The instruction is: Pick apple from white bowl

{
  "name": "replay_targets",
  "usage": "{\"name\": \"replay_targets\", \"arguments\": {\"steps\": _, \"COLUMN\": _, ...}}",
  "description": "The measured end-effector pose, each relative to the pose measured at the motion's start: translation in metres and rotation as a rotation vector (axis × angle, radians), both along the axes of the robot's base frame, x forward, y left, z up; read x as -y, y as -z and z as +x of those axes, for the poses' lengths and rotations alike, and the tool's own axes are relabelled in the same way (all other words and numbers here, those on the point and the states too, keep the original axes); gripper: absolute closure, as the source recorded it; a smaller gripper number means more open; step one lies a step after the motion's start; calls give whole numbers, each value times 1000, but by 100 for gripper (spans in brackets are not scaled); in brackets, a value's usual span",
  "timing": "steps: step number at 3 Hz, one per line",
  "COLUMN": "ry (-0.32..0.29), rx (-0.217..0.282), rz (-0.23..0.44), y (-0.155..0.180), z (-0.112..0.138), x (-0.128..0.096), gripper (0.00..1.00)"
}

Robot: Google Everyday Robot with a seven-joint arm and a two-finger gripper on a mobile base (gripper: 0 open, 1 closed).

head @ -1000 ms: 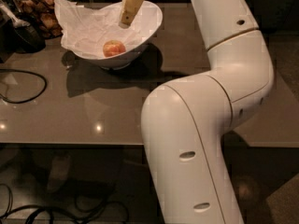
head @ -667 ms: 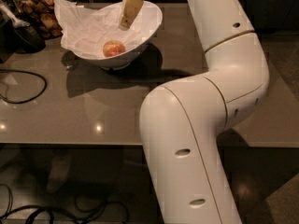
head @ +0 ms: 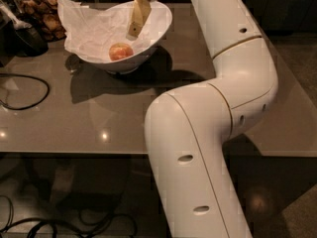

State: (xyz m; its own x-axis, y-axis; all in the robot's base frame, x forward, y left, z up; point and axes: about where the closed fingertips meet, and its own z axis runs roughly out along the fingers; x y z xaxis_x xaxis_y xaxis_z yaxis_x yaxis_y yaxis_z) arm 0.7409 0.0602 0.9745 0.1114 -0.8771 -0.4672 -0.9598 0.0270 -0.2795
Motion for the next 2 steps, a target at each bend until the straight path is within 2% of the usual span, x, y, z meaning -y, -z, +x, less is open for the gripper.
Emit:
{"name": "replay_targets", "arguments": {"steps": 1, "ry": -6, "rx": -19, "rz": -8, "y": 11, "z": 2, "x": -5, "gripper": 11}}
{"name": "replay_targets", "arguments": {"steps": 2, "ry": -18, "rx": -27, "rz": -20, "y": 18, "z": 3, "x": -11, "gripper": 8}}
